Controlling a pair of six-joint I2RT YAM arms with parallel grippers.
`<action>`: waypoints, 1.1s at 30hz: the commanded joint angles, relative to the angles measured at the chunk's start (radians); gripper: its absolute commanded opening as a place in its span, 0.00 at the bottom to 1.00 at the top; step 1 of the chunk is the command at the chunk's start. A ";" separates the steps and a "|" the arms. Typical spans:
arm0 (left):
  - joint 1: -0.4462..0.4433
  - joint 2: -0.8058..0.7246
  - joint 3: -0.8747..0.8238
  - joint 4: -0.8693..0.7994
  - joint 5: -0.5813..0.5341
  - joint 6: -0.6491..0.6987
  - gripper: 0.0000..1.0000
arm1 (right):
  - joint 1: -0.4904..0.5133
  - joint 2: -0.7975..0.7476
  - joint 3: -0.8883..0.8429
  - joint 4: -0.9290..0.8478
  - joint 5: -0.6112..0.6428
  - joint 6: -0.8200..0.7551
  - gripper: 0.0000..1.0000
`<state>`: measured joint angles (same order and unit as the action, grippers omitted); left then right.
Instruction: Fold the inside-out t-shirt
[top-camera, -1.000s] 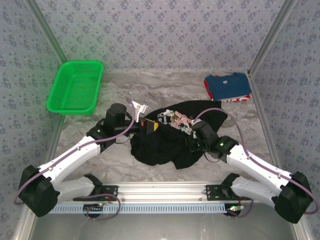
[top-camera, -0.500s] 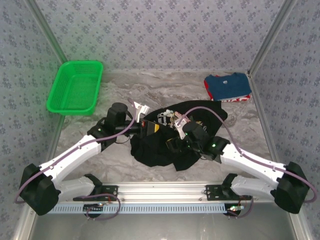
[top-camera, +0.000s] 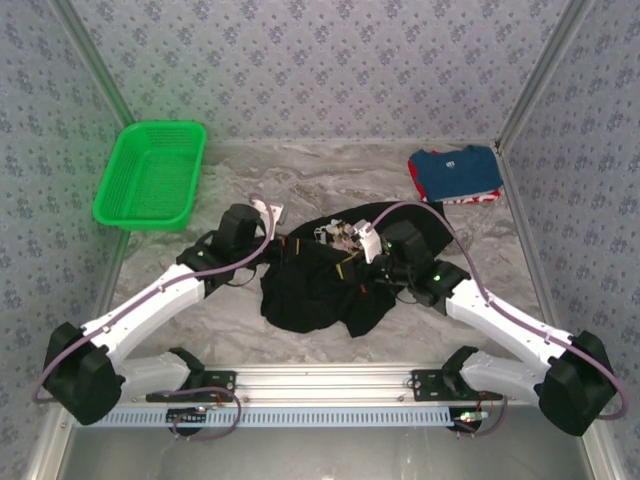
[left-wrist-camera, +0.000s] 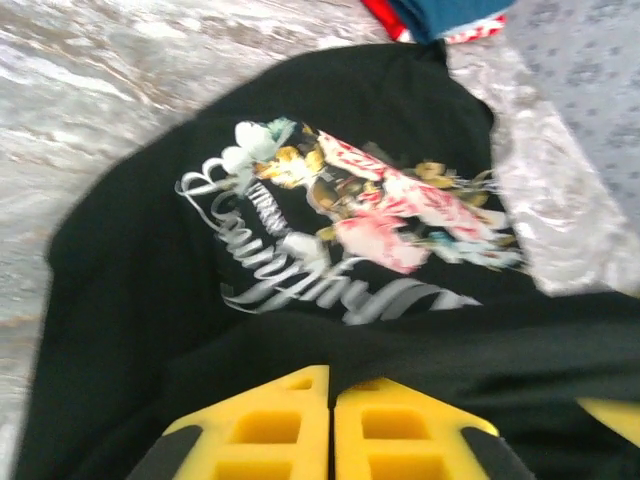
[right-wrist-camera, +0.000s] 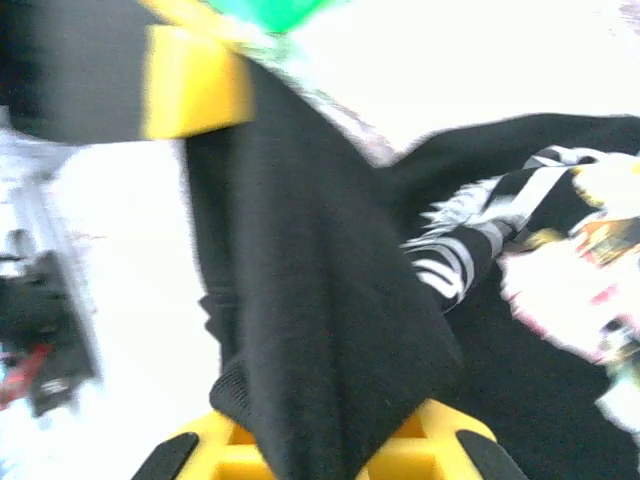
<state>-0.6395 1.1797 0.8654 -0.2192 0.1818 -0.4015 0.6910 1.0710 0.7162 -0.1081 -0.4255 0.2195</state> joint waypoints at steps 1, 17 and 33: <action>0.015 0.017 0.049 -0.041 -0.208 0.074 0.27 | -0.017 -0.014 -0.005 0.025 -0.212 0.097 0.00; -0.250 -0.108 -0.126 0.083 0.050 0.192 0.45 | -0.112 0.024 -0.009 0.131 -0.227 0.250 0.00; -0.224 0.107 -0.032 0.161 0.050 0.211 0.17 | -0.122 0.007 -0.024 0.108 -0.217 0.228 0.00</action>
<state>-0.8761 1.2793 0.8055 -0.0902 0.2211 -0.2024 0.5758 1.0996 0.6979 -0.0036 -0.6258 0.4534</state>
